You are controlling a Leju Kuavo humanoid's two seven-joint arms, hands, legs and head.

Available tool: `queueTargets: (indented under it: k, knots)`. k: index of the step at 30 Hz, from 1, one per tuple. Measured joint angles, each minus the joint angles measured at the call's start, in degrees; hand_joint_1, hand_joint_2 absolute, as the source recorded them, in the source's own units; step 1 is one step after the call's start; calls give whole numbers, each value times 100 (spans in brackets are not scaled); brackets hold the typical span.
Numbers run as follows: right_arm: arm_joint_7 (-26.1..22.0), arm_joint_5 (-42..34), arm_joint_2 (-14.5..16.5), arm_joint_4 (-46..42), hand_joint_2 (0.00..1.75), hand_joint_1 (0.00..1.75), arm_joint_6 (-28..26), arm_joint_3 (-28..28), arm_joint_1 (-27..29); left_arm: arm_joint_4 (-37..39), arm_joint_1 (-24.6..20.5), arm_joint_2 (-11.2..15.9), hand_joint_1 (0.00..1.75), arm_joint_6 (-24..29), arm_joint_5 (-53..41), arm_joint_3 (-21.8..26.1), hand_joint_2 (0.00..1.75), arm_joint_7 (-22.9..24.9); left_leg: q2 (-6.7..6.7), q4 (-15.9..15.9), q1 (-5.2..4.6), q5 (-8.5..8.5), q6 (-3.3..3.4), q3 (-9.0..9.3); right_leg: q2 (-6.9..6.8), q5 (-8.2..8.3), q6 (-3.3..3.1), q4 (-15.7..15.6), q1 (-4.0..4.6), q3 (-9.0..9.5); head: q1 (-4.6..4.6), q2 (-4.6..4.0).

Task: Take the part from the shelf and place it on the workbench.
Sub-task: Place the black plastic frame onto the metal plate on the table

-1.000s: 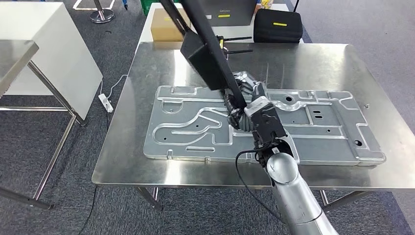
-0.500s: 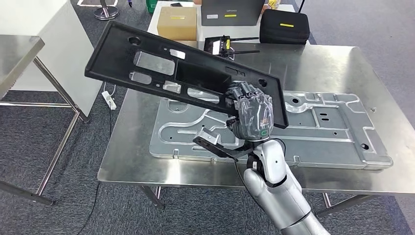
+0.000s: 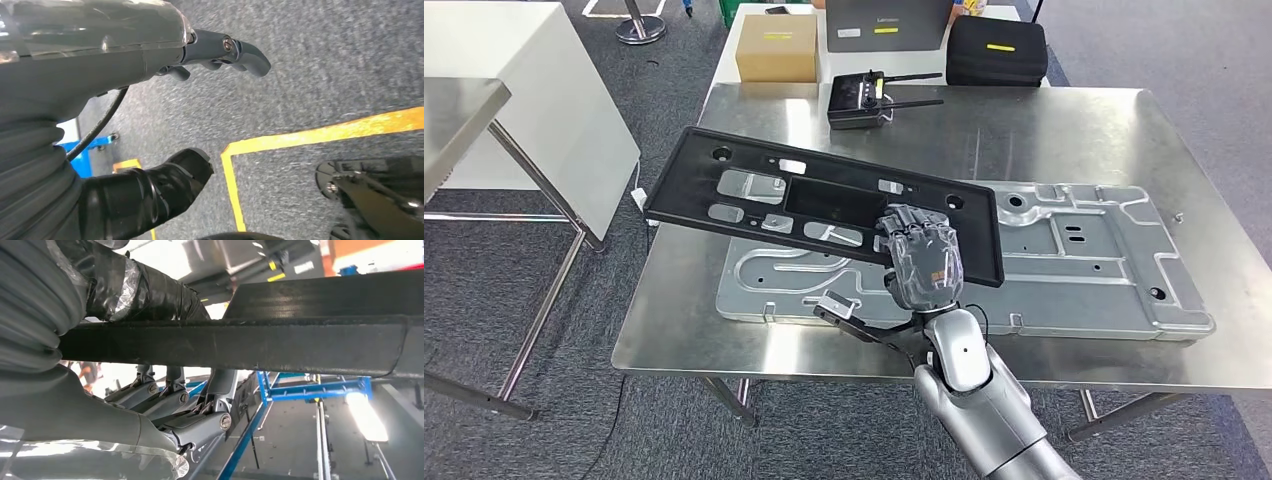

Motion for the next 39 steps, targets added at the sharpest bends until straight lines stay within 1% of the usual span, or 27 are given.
queueTargets:
  k: [3,5,6,7,9,10,11,12,14,15,16,18,19,21,23,25,26,27,28,29,30,31,32,34,36,37,39]
  knots:
    - [67,174,23,517,175,175,-112,0,-4,0,-8,-1,0,-15,-23,-34,175,-47,-13,-96,-19,11,88,32,4,6,82,8,12,-18,4,0]
    - [133,299,26,813,175,175,-123,-1,-8,0,-4,-2,0,-25,-39,-40,175,-76,-13,-136,0,42,153,44,10,-59,141,75,3,-41,5,0]
    - [177,355,26,948,175,175,-127,-7,-23,0,-7,-2,0,-31,-48,-42,175,-89,-12,-155,13,58,183,48,16,-176,174,251,-6,-119,7,0]
    - [221,397,25,1077,175,175,-135,-18,-42,0,-11,-1,0,-38,-54,-43,175,-98,-11,-162,18,66,200,46,19,-343,203,545,-21,-255,9,0]
    - [294,444,24,1348,175,175,-149,-60,-78,0,-14,1,0,-49,-68,-46,175,-118,-12,-163,15,70,214,34,23,-676,250,1305,-43,-616,10,0]
    - [313,453,20,1473,175,175,-153,-91,-84,0,-11,2,0,-48,-76,-47,175,-134,-13,-163,14,70,214,32,23,-723,261,1536,-50,-731,11,0]
    - [321,454,14,1583,175,175,-154,-133,-86,0,-7,2,0,-44,-84,-48,175,-158,-15,-162,13,70,213,33,23,-657,260,1548,-53,-743,12,0]
    - [324,449,7,1675,175,175,-155,-176,-90,0,-3,2,0,-40,-90,-48,175,-186,-18,-162,13,70,212,36,23,-497,249,1338,-53,-646,12,0]
    - [319,420,-4,1826,175,175,-159,-270,-126,0,-1,-3,0,-38,-96,-49,175,-252,-21,-160,6,71,195,38,25,-126,198,531,-36,-254,11,0]
    - [314,402,-7,1885,175,175,-161,-307,-151,0,-4,-5,0,-39,-96,-49,175,-278,-20,-158,-2,73,175,35,27,-23,170,211,-19,-104,10,0]
    - [310,386,-10,1943,175,175,-164,-339,-171,0,-7,-7,0,-39,-95,-50,175,-298,-19,-159,-8,75,150,31,29,18,145,14,0,-14,9,0]
    - [307,370,-20,2030,175,175,-170,-375,-188,0,-10,-7,0,-40,-94,-50,175,-313,-17,-174,-10,86,93,32,33,13,104,-43,27,-1,9,0]
    - [304,367,-25,2061,175,175,-176,-389,-192,0,-8,-6,0,-40,-93,-50,175,-313,-16,-177,-12,81,62,33,32,24,75,-64,17,8,9,0]
    - [294,367,-28,2109,175,175,-184,-406,-208,0,-7,-5,0,-39,-93,-50,175,-314,-12,-59,-14,-26,15,-10,25,58,4,-122,-11,38,8,0]
    - [284,368,-28,2150,175,175,-189,-415,-220,0,-5,-4,0,-39,-93,-50,175,-325,-7,516,-14,-368,-7,-254,8,74,-51,-148,-21,54,7,0]
    - [271,369,-29,2203,175,175,-203,-421,-227,1,7,-5,0,-40,-93,-50,175,-355,-7,1299,-13,-708,-22,-602,-3,68,-75,-136,-7,47,7,0]
    - [262,370,-30,2233,131,131,-216,-425,-231,1,15,-5,0,-40,-93,-50,175,-373,-6,1497,-11,-746,-27,-690,-4,63,-80,-127,-3,46,7,0]
    - [254,370,-30,2261,87,87,-233,-429,-238,1,21,-1,0,-39,-93,-50,175,-391,-6,1474,-10,-670,-29,-672,-2,55,-81,-114,-2,47,7,0]
    - [247,371,-30,2288,44,44,-248,-439,-245,0,23,4,0,-36,-93,-50,175,-405,-4,1210,-8,-496,-26,-538,2,44,-76,-96,-5,50,6,0]
    - [239,372,-30,2312,0,0,-258,-451,-251,0,22,11,0,-26,-93,-50,175,-413,-1,794,-7,-292,-18,-328,7,28,-63,-72,-8,50,6,0]
    - [232,372,-30,2335,0,0,-264,-466,-257,0,18,16,0,-13,-86,-50,175,-419,1,386,-13,-147,-6,-120,12,9,-41,-42,-1,43,6,0]
    - [224,373,-30,2358,0,0,-266,-488,-260,0,13,19,0,-1,-73,-49,131,-426,1,91,-18,-59,16,24,17,-4,-16,-15,7,30,8,0]
    - [214,373,-30,2378,0,0,-266,-508,-263,0,8,20,0,8,-57,-49,87,-431,0,-66,-25,-35,38,95,21,-11,9,3,16,17,10,0]
    - [189,370,-30,2415,0,0,-268,-548,-270,0,6,20,0,20,-19,-46,0,-432,-6,-108,-35,-28,95,96,25,-2,62,5,22,6,12,0]
    - [151,344,-30,2446,0,0,-271,-591,-286,0,8,21,0,41,0,-44,0,-418,-1,-146,-21,4,160,108,28,-63,123,73,11,-20,13,0]
    - [132,318,-30,2460,0,0,-272,-616,-298,0,5,22,0,50,3,-42,0,-413,1,-166,-8,19,193,113,30,-173,156,233,3,-90,15,0]
    - [102,264,-30,2488,0,0,-272,-664,-311,0,-3,24,0,54,5,-38,0,-410,4,-180,-1,30,231,108,33,-521,216,875,-22,-388,19,0]
